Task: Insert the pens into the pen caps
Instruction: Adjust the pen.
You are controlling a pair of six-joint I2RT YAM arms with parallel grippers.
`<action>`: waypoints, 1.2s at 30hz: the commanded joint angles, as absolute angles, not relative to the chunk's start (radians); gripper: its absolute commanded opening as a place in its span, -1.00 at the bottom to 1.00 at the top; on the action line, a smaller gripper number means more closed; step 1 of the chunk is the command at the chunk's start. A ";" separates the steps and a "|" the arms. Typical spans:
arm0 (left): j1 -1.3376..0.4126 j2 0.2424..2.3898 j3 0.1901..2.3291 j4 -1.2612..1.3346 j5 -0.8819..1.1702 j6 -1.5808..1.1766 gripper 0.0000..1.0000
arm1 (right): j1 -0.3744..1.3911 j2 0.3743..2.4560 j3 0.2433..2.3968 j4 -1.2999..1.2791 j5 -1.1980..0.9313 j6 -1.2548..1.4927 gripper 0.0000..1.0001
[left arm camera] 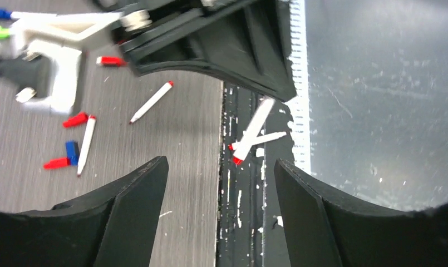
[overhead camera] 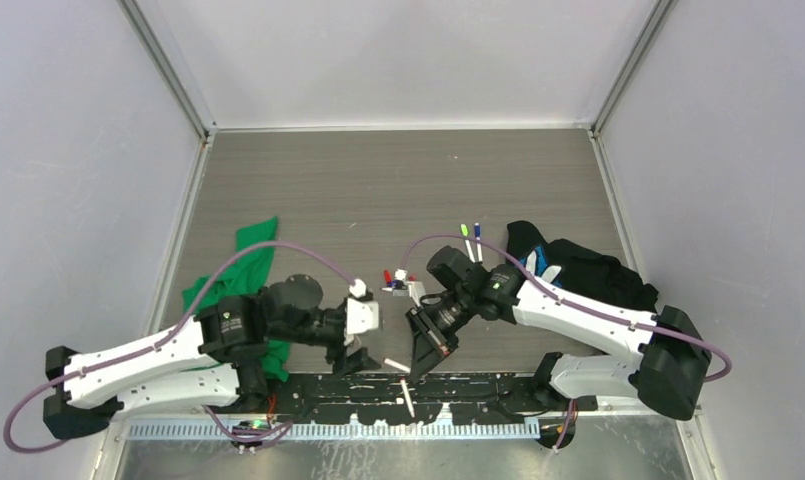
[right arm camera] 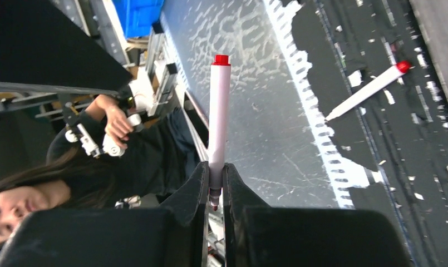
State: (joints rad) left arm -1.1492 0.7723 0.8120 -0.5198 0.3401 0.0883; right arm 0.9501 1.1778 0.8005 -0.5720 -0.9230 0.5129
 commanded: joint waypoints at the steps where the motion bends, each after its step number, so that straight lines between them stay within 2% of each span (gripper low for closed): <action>1: -1.314 0.786 0.797 -0.445 0.195 0.263 0.41 | 0.955 1.198 0.852 -0.593 -1.071 0.499 -0.99; 5: -1.447 0.841 0.805 -0.432 0.076 0.322 0.32 | 0.956 1.224 0.867 -0.592 -1.089 0.499 -0.99; 11: -1.516 0.954 0.836 -0.434 0.017 0.382 0.21 | 0.955 1.253 0.878 -0.579 -1.093 0.498 -0.99; 14: -1.558 0.995 0.851 -0.418 -0.018 0.397 0.07 | 0.955 1.269 0.874 -0.560 -1.097 0.506 -0.99; 19: -1.574 1.024 0.861 -0.399 -0.059 0.410 -0.28 | 0.955 1.282 0.869 -0.543 -1.100 0.517 -0.99; 26: -1.574 1.045 0.860 -0.380 -0.034 0.388 -0.39 | 0.955 1.297 0.865 -0.543 -1.100 0.518 -0.99; 28: -1.574 1.053 0.862 -0.387 -0.030 0.386 -0.50 | 0.956 1.299 0.866 -0.543 -1.103 0.518 -0.99; 32: -1.575 1.058 0.866 -0.404 -0.034 0.384 -0.93 | 0.956 1.299 0.873 -0.546 -1.095 0.523 -0.99; 33: -1.575 1.056 0.865 -0.406 -0.040 0.383 -0.99 | 0.952 1.297 0.877 -0.550 -1.081 0.523 -0.99; 34: -1.575 1.053 0.864 -0.410 -0.052 0.379 -1.00 | 0.946 1.295 0.885 -0.557 -1.063 0.522 -0.91; 36: -1.574 1.047 0.863 -0.423 -0.087 0.363 -1.00 | 0.911 1.285 0.910 -0.598 -1.014 0.489 -0.51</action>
